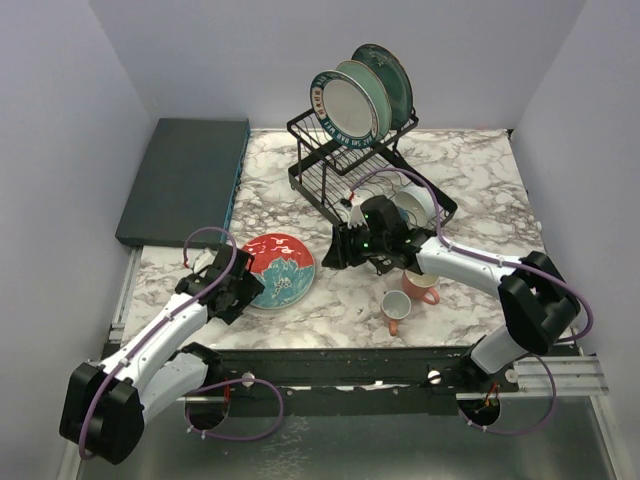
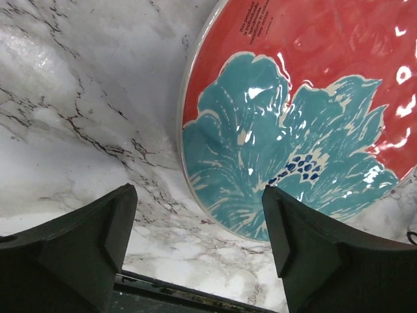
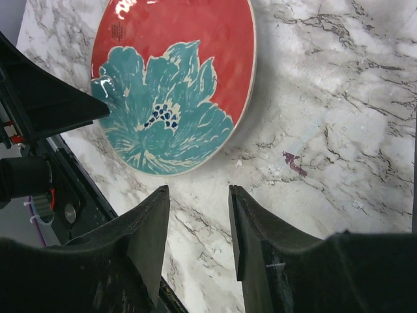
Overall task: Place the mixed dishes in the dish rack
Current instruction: Pick up the plate at the center of the board.
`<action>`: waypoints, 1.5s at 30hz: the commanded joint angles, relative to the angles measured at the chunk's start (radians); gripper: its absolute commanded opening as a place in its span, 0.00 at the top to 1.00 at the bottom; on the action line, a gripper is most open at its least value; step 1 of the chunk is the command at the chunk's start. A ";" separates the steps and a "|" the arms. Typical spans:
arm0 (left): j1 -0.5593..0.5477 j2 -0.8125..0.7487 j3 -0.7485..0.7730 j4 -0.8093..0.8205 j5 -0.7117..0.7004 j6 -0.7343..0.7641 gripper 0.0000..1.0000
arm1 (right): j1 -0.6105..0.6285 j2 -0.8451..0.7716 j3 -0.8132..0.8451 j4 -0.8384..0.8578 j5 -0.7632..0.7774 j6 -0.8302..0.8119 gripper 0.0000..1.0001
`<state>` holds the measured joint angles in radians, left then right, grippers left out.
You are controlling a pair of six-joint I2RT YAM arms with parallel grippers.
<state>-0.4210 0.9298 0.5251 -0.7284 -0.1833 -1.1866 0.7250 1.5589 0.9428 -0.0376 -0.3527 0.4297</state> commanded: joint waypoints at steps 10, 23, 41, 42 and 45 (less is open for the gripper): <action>0.001 0.024 -0.031 0.092 0.065 0.030 0.62 | 0.003 0.029 -0.038 0.075 -0.043 0.012 0.52; 0.001 0.027 -0.035 0.097 0.082 0.063 0.91 | 0.003 0.054 -0.043 0.093 -0.057 0.029 0.52; 0.001 0.128 -0.079 0.201 0.160 0.117 1.00 | 0.003 0.092 -0.066 0.109 0.039 0.086 0.43; 0.000 0.130 -0.080 0.206 0.159 0.120 1.00 | 0.003 0.088 -0.070 0.105 0.054 0.088 0.43; 0.001 0.143 -0.085 0.220 0.162 0.127 1.00 | 0.003 0.078 -0.075 0.090 0.103 0.093 0.42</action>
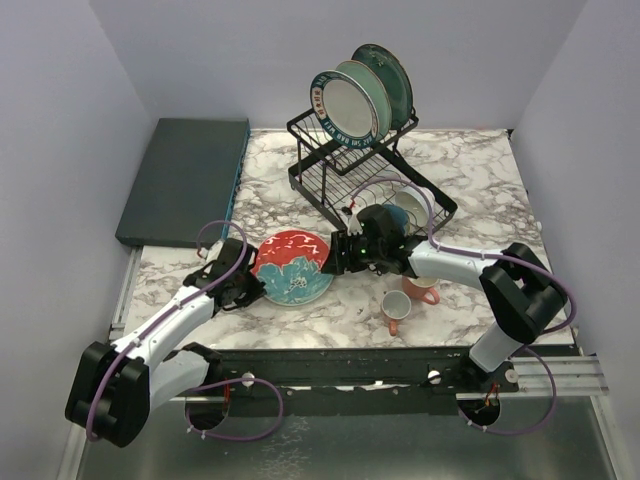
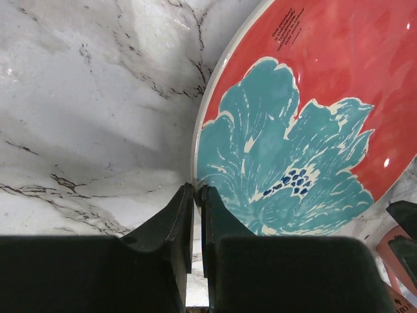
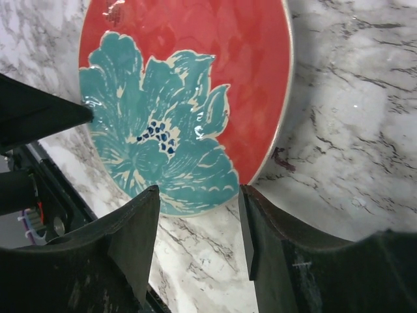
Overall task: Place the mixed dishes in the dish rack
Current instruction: Pick up the plate at the center of the board.
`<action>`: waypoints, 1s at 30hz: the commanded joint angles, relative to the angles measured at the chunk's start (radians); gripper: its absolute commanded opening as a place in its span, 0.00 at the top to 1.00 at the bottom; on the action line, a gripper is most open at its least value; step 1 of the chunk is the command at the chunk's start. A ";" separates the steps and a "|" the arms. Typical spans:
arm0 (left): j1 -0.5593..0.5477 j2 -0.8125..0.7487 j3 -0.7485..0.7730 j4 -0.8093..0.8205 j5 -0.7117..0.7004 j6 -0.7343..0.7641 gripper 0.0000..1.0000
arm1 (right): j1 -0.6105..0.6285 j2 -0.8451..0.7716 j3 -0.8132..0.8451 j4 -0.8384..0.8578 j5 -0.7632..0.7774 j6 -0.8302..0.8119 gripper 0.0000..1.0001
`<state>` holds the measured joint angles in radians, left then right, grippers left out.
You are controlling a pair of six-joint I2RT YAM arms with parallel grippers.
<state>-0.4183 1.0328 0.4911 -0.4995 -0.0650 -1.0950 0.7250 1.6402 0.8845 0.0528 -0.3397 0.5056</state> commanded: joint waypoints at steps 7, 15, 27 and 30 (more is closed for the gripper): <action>-0.002 0.079 -0.045 0.014 0.048 0.056 1.00 | 0.003 -0.009 -0.019 -0.018 0.172 0.033 0.38; -0.002 0.073 -0.053 0.030 0.048 0.070 1.00 | 0.003 0.011 -0.016 0.004 0.188 0.050 0.36; -0.002 0.107 -0.085 0.094 0.103 0.077 1.00 | 0.004 0.065 0.003 0.065 0.107 0.079 0.36; -0.002 0.144 -0.106 0.130 0.134 0.078 1.00 | 0.003 0.078 0.004 0.088 0.083 0.085 0.36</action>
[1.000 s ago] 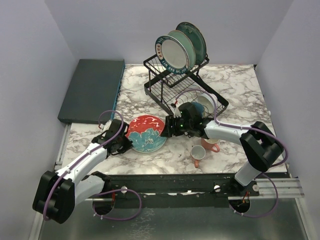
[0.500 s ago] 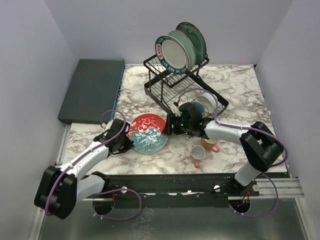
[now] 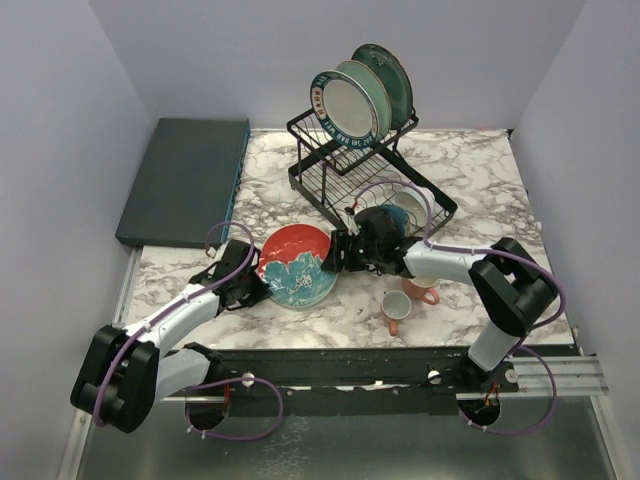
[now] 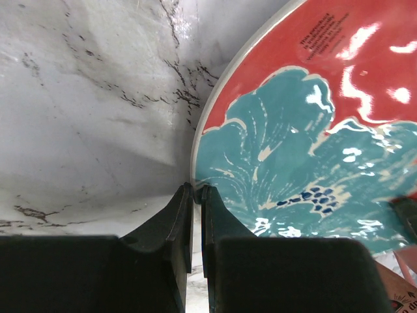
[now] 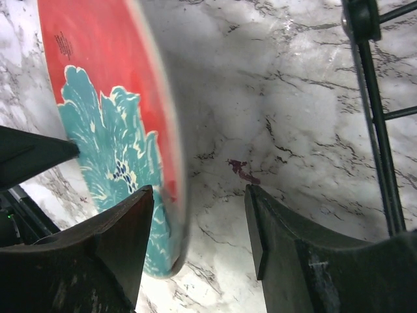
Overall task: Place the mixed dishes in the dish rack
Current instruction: Pick up the plate at the center of the board.
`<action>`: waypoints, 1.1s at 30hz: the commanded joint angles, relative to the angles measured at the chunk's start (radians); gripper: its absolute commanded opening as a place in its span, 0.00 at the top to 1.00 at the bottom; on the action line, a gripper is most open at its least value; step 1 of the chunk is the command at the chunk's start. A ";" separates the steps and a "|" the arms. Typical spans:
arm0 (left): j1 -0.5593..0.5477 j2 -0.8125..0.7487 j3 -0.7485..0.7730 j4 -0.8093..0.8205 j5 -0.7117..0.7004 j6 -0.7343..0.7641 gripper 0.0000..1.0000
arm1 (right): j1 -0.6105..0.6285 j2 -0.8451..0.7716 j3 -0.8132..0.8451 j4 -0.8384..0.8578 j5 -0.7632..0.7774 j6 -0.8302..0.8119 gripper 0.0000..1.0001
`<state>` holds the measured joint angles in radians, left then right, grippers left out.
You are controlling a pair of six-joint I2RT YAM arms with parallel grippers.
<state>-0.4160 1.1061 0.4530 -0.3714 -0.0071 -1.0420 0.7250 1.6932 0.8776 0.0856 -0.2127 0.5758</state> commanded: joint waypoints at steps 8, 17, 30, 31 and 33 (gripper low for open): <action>-0.005 0.063 -0.080 0.023 0.087 0.029 1.00 | 0.003 0.062 0.025 0.116 -0.106 0.030 0.36; -0.005 0.074 -0.091 0.038 0.107 0.037 1.00 | 0.004 0.064 0.043 0.162 -0.158 0.032 0.40; -0.005 0.080 -0.094 0.052 0.114 0.043 1.00 | 0.006 0.051 0.015 0.236 -0.230 0.043 0.69; -0.006 0.080 -0.094 0.053 0.114 0.043 1.00 | 0.006 0.050 0.014 0.239 -0.233 0.043 0.72; -0.006 0.083 -0.094 0.055 0.115 0.043 1.00 | 0.007 0.046 0.013 0.242 -0.239 0.044 0.79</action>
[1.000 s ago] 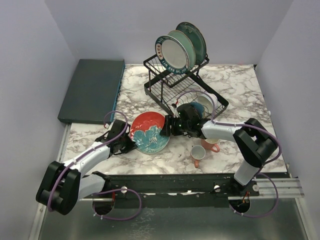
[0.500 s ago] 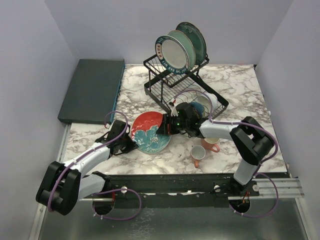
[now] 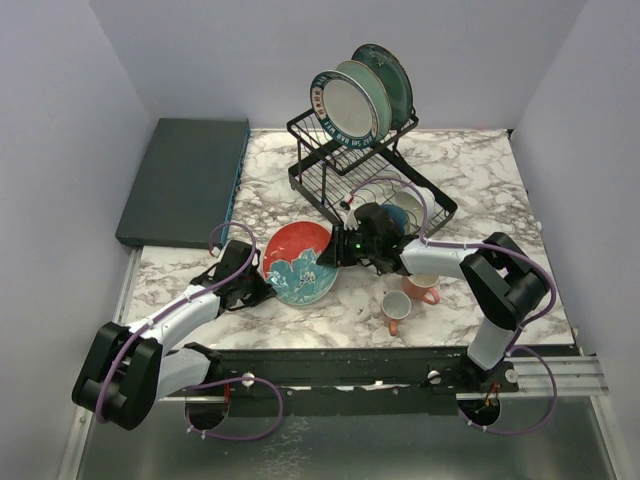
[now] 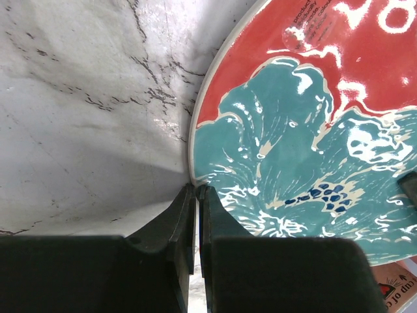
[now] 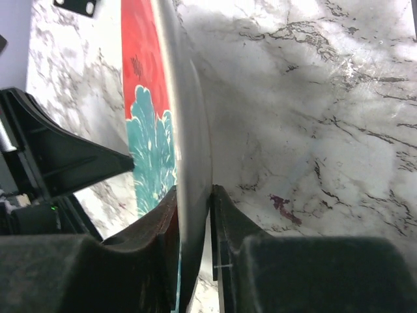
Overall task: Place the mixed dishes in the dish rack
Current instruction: Pick up the plate at the center of the board.
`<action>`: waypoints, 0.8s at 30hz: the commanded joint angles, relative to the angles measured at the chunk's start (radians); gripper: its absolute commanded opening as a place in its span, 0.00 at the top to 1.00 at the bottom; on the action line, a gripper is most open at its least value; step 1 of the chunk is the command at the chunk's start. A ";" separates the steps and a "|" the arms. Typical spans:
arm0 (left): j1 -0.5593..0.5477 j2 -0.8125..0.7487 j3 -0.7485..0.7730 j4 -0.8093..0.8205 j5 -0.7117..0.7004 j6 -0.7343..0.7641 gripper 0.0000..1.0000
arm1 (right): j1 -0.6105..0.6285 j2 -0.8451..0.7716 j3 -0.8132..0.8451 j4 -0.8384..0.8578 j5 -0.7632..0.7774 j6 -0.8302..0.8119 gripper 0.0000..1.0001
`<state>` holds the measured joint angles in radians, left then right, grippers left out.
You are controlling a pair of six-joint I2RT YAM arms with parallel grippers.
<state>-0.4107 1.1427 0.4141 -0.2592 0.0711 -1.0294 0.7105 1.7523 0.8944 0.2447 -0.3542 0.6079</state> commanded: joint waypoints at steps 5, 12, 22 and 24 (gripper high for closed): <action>-0.011 0.043 -0.055 -0.055 0.043 0.030 1.00 | 0.020 -0.031 -0.019 0.111 -0.108 0.018 1.00; -0.011 0.034 -0.032 -0.057 0.064 0.029 0.87 | 0.021 -0.085 -0.024 0.095 -0.076 0.011 1.00; -0.011 -0.023 0.003 -0.069 0.113 0.024 0.53 | 0.022 -0.212 -0.036 0.016 0.007 -0.039 1.00; -0.010 -0.046 0.016 -0.082 0.130 0.026 0.49 | 0.021 -0.237 -0.041 0.002 0.027 -0.050 1.00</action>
<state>-0.4145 1.1252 0.4194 -0.2493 0.1612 -1.0252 0.7246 1.6176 0.8478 0.1802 -0.3363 0.5713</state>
